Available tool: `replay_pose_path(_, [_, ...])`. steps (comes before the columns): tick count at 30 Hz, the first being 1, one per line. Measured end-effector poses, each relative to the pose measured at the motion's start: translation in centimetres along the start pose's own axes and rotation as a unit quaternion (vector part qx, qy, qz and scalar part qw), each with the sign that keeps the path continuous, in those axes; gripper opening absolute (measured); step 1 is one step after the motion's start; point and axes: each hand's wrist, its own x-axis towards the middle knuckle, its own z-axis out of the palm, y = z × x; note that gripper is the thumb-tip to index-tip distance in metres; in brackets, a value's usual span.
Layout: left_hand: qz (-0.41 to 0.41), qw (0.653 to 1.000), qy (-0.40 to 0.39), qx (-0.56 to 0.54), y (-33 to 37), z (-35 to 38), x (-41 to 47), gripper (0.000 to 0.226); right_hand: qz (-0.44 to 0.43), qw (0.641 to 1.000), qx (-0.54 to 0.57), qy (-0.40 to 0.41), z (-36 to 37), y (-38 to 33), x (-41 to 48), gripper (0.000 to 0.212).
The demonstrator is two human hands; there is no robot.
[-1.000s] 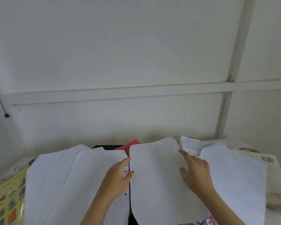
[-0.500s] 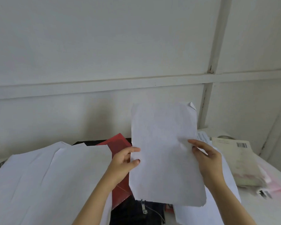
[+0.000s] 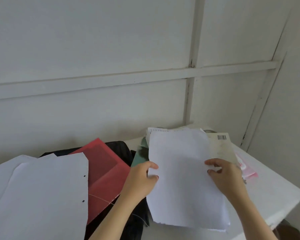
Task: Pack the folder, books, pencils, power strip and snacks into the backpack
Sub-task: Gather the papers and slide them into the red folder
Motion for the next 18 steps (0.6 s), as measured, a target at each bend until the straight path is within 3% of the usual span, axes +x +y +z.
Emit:
replay_pose_path(5, [-0.012, 0.998, -0.017, 0.062, -0.4, 1.8, -1.0, 0.034, 0.031, 0.997, -0.059, -0.047, 0.6, 2.5, -0.6, 0.023])
replay_pose_path(12, [-0.016, 0.997, -0.005, 0.072, -0.5, 2.3, -1.0, 0.033, 0.063, 0.996, 0.019, -0.063, 0.8, 3.7, -0.9, 0.023])
replay_pose_path(18, [-0.03, 0.997, 0.013, 0.074, -0.8, 2.1, -0.7, 0.033, 0.049, 0.999, 0.01, -0.015, 0.5, 3.7, -1.2, 0.023])
